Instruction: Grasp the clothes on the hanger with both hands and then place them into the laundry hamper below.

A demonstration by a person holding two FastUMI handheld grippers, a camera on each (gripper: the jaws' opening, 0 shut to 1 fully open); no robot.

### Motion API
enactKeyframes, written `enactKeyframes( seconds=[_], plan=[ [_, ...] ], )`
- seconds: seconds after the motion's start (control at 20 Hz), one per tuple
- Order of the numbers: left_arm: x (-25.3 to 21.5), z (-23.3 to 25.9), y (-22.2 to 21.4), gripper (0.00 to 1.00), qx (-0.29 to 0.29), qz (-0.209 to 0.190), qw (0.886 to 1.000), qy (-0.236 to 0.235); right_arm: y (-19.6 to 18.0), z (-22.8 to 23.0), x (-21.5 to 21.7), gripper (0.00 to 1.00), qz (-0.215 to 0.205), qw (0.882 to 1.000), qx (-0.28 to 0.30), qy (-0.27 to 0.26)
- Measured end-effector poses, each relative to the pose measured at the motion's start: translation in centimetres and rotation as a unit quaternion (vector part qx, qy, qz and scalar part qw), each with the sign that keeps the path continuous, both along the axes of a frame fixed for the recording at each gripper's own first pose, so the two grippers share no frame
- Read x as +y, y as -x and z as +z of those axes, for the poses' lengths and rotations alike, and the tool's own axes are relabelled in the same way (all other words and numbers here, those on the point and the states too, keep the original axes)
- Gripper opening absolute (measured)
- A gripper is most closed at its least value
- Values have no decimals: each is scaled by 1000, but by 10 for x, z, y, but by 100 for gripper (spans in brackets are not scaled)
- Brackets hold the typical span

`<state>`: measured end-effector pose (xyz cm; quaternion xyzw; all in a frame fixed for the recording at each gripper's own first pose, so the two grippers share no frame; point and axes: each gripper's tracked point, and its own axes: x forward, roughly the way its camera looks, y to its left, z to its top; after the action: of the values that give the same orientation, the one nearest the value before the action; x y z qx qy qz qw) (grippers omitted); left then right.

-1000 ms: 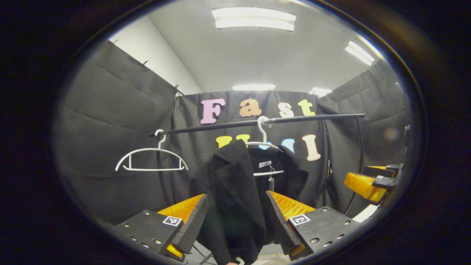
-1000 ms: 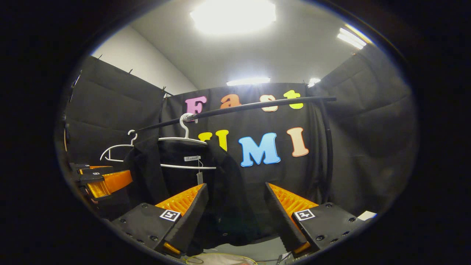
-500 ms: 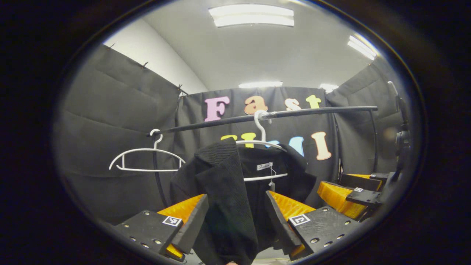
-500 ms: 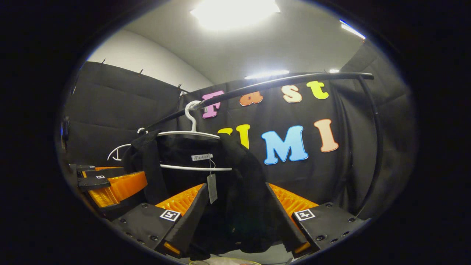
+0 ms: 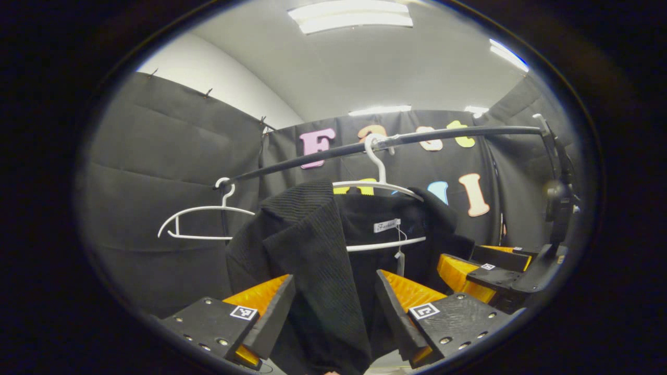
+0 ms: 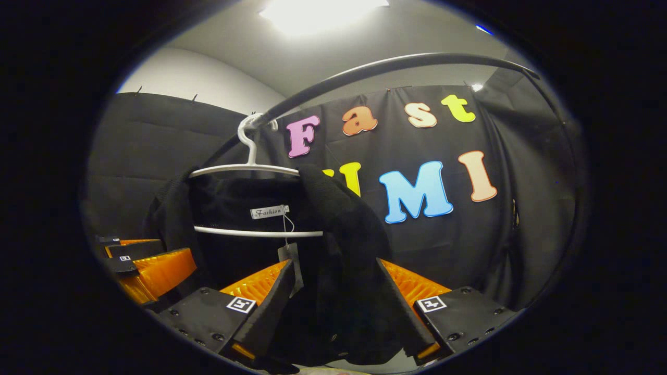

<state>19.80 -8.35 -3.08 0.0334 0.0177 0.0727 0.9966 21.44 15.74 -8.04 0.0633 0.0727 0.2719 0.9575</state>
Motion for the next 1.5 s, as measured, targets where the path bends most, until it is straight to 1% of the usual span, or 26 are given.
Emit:
enactKeyframes(
  seconds=[0.2, 0.25, 0.3, 0.5, 0.55, 0.6, 0.65, 0.7, 0.75, 0.8, 0.9, 0.95, 1.0, 1.05, 1.1, 1.15, 1.25, 1.3, 1.4, 1.5],
  plan=[
    [6, -13, -13, 89, 11, 28, 1000, -5, -22, -20, 17, 96, 6, 1000, 12, 12],
    [7, -16, -16, 89, 13, 34, 999, -3, -26, -23, 18, 92, 7, 1000, 14, 14],
    [7, -19, -18, 89, 15, 38, 999, 0, -28, -25, 18, 96, 8, 1000, 16, 16],
    [10, -30, -27, 89, 25, 57, 998, -4, -42, -30, 24, 96, 8, 1000, 22, 11],
    [10, -32, -29, 89, 28, 61, 998, -5, -45, -29, 24, 92, 6, 1000, 22, 7],
    [9, -35, -30, 89, 32, 63, 998, -5, -48, -30, 26, 96, 8, 1000, 25, 5],
    [12, -35, -29, 89, 28, 72, 997, -9, -50, -29, 28, 93, 12, 1000, 28, 2],
    [13, -35, -30, 81, 26, 74, 997, -11, -50, -31, 32, 90, 17, 999, 31, 1],
    [12, -36, -30, 72, 26, 74, 997, -12, -51, -31, 33, 75, 23, 999, 31, 0],
    [12, -36, -30, 72, 28, 73, 997, -14, -51, -31, 36, 73, 27, 999, 33, -2],
    [8, -36, -27, 72, 32, 64, 997, -20, -50, -30, 39, 63, 35, 999, 32, -4],
    [11, -27, -17, 60, 27, 75, 996, -28, -52, -29, 38, 46, 31, 999, 30, -1],
    [18, -30, -24, 48, 22, 78, 996, -33, -54, -31, 38, 38, 32, 999, 27, 2],
    [17, -30, -25, 36, 22, 74, 996, -35, -59, -31, 36, 30, 19, 1000, 21, 9],
    [12, -30, -24, 36, 22, 67, 997, -36, -58, -26, 29, 17, 7, 1000, 10, 14],
    [16, -25, -18, 27, 17, 77, 996, -38, -59, -26, 34, 9, 19, 1000, -1, 16],
    [21, -18, -13, 9, 4, 78, 996, -32, -55, -17, 35, 5, 25, 999, -26, 23],
    [19, -15, -9, 0, 1, 73, 997, -28, -55, -10, 32, 5, 22, 999, -41, 27],
    [24, -4, -2, 0, -5, 75, 997, -33, -56, 3, 26, 2, 12, 998, -59, 27],
    [27, 9, 6, 0, -14, 81, 996, -42, -57, 17, 18, 3, 4, 997, -72, 21]
  ],
)
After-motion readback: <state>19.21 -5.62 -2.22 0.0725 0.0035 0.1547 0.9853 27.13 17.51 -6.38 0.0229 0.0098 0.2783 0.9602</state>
